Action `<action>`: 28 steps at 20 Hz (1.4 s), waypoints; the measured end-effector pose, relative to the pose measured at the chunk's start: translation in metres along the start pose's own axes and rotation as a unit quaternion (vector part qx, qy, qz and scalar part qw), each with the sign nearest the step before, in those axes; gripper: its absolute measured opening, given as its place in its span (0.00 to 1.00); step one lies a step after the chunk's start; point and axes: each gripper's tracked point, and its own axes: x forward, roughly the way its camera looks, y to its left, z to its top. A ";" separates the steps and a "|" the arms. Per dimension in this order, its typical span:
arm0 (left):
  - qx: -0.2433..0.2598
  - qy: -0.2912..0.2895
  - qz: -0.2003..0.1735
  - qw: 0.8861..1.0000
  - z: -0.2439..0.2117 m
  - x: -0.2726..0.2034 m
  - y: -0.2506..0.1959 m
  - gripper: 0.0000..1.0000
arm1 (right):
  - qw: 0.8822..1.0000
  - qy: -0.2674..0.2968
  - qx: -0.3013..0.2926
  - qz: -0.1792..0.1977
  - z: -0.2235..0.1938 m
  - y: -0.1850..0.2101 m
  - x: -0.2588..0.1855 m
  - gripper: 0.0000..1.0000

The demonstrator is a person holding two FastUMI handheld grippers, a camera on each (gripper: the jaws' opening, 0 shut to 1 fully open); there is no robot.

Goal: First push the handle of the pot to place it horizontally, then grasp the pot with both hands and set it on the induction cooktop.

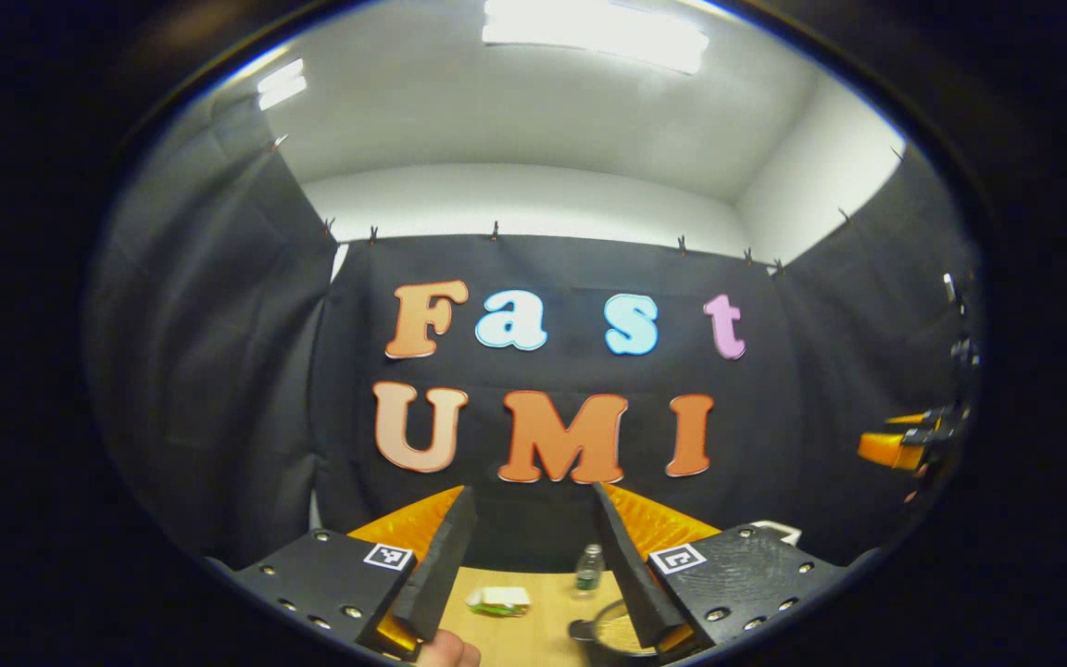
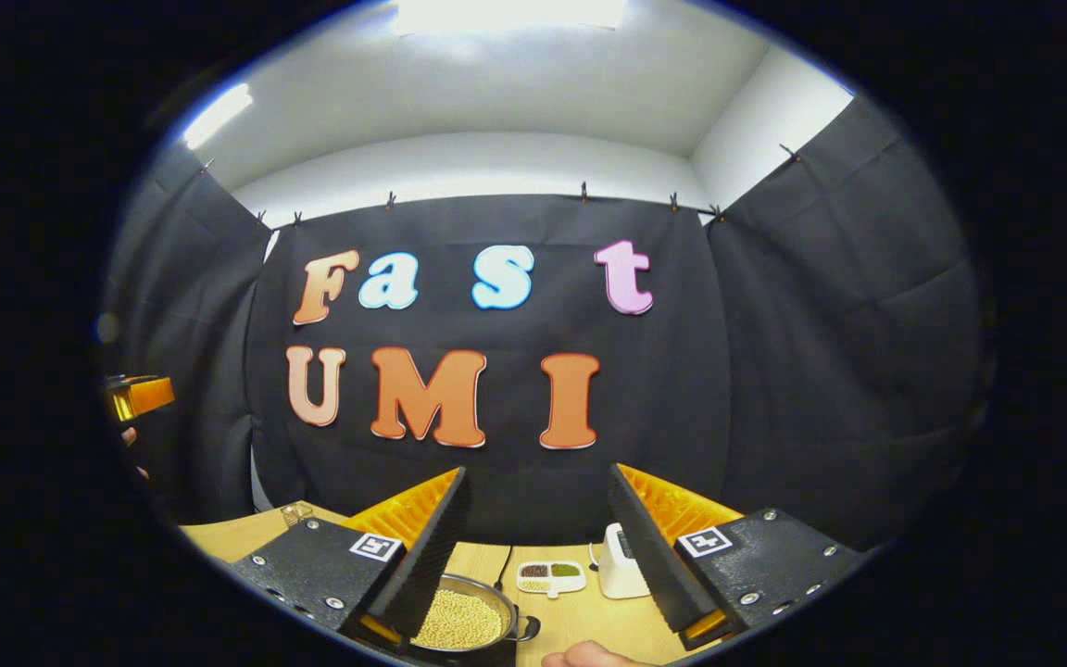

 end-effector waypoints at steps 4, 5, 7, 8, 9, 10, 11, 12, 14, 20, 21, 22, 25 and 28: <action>0.026 -0.047 0.055 0.997 0.084 -0.011 0.057 0.77 | 0.999 -0.034 0.010 0.015 0.052 0.001 -0.022 0.93; 0.026 -0.053 0.061 0.996 0.093 -0.014 0.056 0.75 | 0.999 -0.040 0.005 0.011 0.064 -0.003 -0.026 0.98; 0.039 -0.065 0.077 0.994 0.115 -0.018 0.070 0.75 | 0.998 -0.055 -0.009 0.002 0.088 -0.005 -0.026 0.98; 0.042 -0.068 0.084 0.993 0.122 -0.020 0.074 0.75 | 0.998 -0.064 -0.013 0.000 0.101 -0.004 -0.026 0.93; 0.048 -0.070 0.093 0.992 0.128 -0.023 0.079 0.75 | 0.997 -0.073 -0.017 -0.001 0.112 -0.002 -0.026 0.93; 0.056 -0.072 0.102 0.991 0.132 -0.027 0.083 0.75 | 0.997 -0.081 -0.018 -0.001 0.121 0.000 -0.025 0.93; 0.069 -0.072 0.109 0.989 0.136 -0.029 0.085 0.75 | 0.996 -0.087 -0.020 0.000 0.127 0.003 -0.025 0.93; 0.081 -0.070 0.113 0.988 0.135 -0.031 0.085 0.75 | 0.995 -0.093 -0.022 0.004 0.130 0.007 -0.028 0.93; 0.087 -0.065 0.112 0.988 0.128 -0.030 0.081 0.75 | 0.994 -0.105 -0.029 0.011 0.132 0.013 -0.032 0.93; 0.079 -0.054 0.122 0.988 0.105 -0.026 0.091 0.86 | 0.992 -0.112 -0.035 0.040 0.115 0.042 -0.030 0.94; 0.083 -0.062 0.126 0.987 0.107 -0.027 0.095 0.84 | 0.992 -0.114 -0.040 0.046 0.114 0.047 -0.029 0.94; 0.087 -0.074 0.130 0.985 0.111 -0.028 0.098 0.84 | 0.991 -0.116 -0.043 0.050 0.114 0.051 -0.028 0.94; 0.084 -0.104 0.119 0.984 0.117 -0.029 0.091 0.84 | 0.991 -0.115 -0.048 0.051 0.111 0.054 -0.022 0.95; 0.083 -0.131 0.115 0.981 0.126 -0.034 0.090 0.86 | 0.991 -0.112 -0.041 0.063 0.108 0.063 -0.017 0.95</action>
